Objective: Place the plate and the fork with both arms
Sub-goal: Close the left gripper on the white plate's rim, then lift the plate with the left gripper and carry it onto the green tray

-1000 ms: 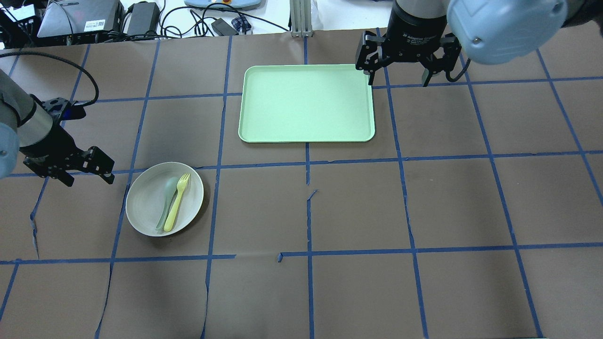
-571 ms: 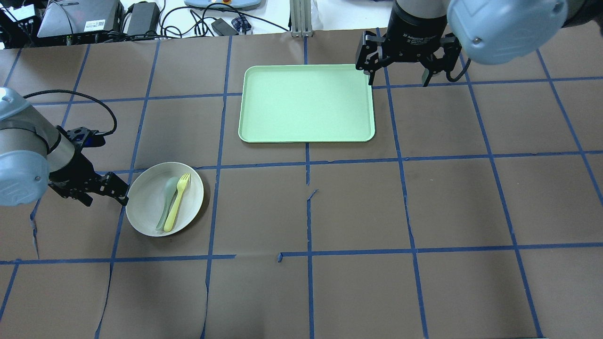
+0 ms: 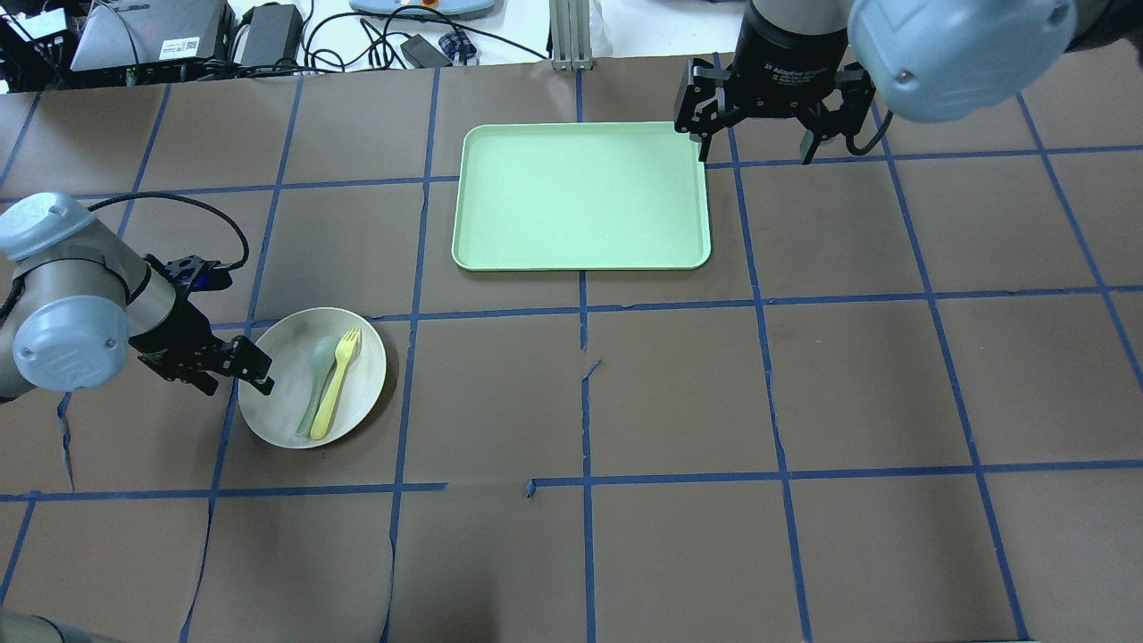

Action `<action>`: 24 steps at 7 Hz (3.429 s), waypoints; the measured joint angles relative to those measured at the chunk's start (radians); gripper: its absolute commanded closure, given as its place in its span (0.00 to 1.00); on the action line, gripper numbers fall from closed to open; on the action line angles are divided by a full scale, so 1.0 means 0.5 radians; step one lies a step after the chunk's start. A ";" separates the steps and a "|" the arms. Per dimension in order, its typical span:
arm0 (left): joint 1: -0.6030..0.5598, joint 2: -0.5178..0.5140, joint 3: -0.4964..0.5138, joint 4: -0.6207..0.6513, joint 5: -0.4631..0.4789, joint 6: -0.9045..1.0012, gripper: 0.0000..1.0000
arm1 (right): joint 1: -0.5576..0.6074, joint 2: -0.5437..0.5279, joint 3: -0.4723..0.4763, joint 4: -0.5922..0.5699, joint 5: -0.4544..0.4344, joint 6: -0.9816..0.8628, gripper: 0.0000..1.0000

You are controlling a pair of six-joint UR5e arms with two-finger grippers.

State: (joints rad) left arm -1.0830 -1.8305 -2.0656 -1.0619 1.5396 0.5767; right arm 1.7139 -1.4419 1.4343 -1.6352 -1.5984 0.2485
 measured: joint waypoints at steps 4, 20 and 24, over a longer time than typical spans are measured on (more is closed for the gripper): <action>0.000 -0.064 0.010 0.002 -0.008 -0.010 0.98 | -0.001 0.000 0.000 0.000 0.000 0.000 0.00; -0.180 -0.266 1.036 -0.656 -0.319 -0.285 1.00 | 0.001 -0.001 0.000 0.000 0.000 -0.001 0.00; -0.622 -0.668 1.750 -0.837 -0.341 -0.543 1.00 | 0.000 0.000 0.000 0.000 0.000 0.000 0.00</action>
State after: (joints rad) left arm -1.3940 -2.1647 -1.1907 -1.4805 1.3692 0.3050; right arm 1.7141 -1.4422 1.4343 -1.6352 -1.5984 0.2485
